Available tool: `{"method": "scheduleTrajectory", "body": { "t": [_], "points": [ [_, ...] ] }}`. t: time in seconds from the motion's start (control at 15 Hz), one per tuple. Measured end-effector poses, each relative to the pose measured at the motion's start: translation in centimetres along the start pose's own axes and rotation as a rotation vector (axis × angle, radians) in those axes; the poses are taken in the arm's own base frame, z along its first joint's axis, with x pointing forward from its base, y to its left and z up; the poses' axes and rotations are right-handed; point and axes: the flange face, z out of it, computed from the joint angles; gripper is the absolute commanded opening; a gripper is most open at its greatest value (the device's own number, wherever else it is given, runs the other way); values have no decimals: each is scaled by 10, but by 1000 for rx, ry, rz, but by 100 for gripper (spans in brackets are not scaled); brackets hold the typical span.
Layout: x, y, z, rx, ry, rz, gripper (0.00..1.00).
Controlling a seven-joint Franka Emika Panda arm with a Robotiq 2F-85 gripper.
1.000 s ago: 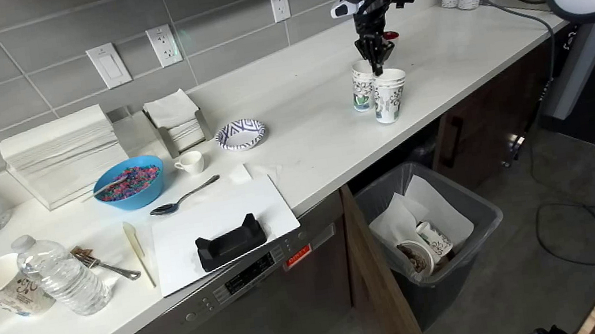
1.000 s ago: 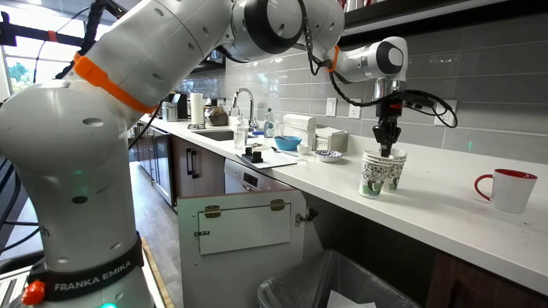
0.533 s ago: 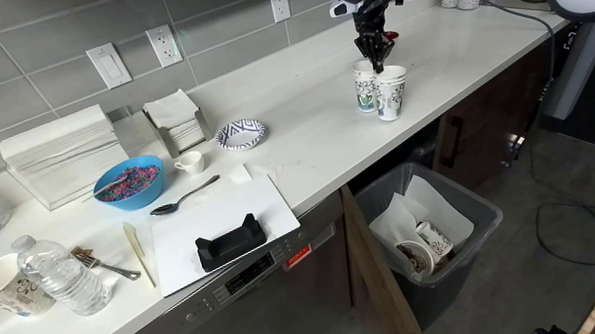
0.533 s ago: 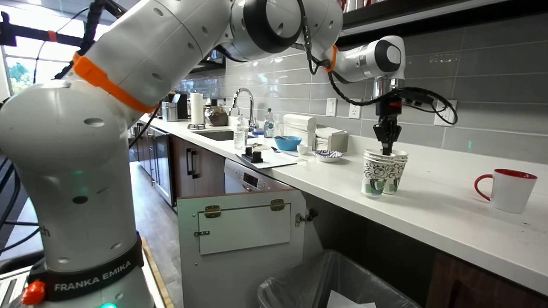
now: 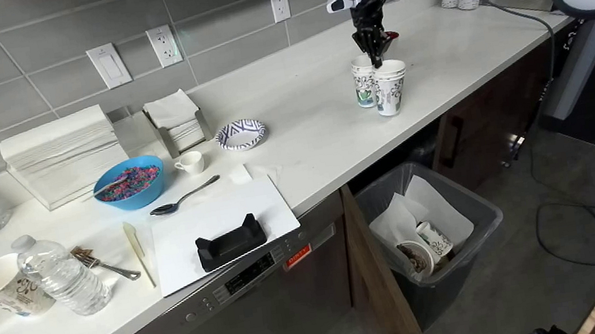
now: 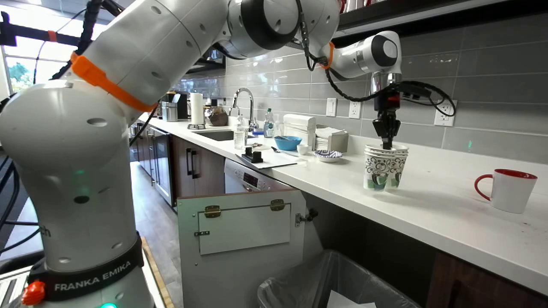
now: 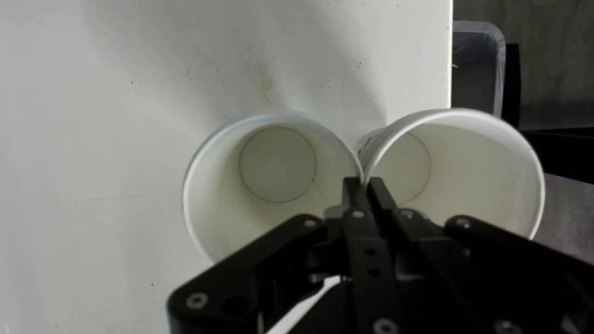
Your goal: Simultaneously remove one cup from each stack
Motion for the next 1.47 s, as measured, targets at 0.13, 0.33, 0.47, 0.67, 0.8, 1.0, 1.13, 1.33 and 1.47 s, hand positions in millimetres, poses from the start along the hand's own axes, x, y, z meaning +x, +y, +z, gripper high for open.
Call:
{"method": "scheduleTrajectory", "body": {
  "t": [0.13,0.33,0.47,0.67,0.8,1.0,1.13,1.33,1.47],
  "points": [
    [0,0,-1,-2,-2,-1,2],
    [0,0,-1,-1,-3,-1,1],
    [0,0,-1,-1,-3,-1,1],
    [0,0,-1,-1,-5,-1,1],
    [-1,0,-3,-4,-12,-2,1],
    [-3,-2,-13,-17,-29,-3,1],
    [-3,-4,-25,-33,-44,-5,1],
    [-2,-8,-48,-63,-69,-6,1],
    [-1,-12,-64,-85,-87,-4,1]
  ]
}}
